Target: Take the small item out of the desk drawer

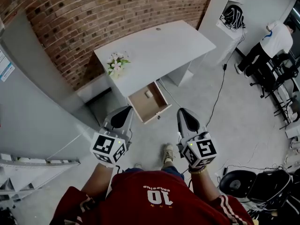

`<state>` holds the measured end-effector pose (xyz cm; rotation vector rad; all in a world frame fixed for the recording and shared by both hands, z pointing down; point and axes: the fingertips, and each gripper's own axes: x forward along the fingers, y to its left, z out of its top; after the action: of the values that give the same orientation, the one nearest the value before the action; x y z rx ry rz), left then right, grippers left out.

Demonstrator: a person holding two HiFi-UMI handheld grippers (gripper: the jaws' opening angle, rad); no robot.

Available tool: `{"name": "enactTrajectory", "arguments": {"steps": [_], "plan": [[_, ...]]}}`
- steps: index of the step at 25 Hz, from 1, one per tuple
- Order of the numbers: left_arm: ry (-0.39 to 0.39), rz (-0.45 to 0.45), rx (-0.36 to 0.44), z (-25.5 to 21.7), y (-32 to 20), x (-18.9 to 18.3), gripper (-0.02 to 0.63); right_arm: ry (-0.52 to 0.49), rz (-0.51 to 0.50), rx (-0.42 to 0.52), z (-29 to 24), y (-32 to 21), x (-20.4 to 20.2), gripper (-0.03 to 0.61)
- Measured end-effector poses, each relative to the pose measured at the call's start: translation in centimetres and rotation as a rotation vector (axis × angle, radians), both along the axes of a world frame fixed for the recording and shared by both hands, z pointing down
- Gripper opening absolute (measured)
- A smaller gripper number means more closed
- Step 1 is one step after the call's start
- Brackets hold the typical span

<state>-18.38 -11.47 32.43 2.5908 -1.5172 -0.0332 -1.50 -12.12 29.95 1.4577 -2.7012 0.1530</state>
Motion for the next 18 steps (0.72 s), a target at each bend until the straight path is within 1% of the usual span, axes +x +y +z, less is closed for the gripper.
{"name": "enactTrajectory", "arguments": {"steps": [6,11,13,18], "plan": [[-0.017,-0.089,0.003,0.3,-4.5,2.3,0.004,-0.002,-0.129,0.010,0.7,-6.7,1.1,0.003],[-0.040,-0.171,0.003,-0.5,-8.3,3.6,0.004,-0.012,-0.227,0.030,-0.2,-11.5,1.7,0.003],[-0.049,-0.194,0.000,-0.6,-9.6,4.2,0.003,-0.015,-0.252,0.032,-0.4,-12.9,2.1,0.003],[-0.025,-0.230,-0.008,-0.4,-11.2,5.0,0.005,-0.020,-0.275,0.030,-0.3,-14.8,2.8,0.003]]}}
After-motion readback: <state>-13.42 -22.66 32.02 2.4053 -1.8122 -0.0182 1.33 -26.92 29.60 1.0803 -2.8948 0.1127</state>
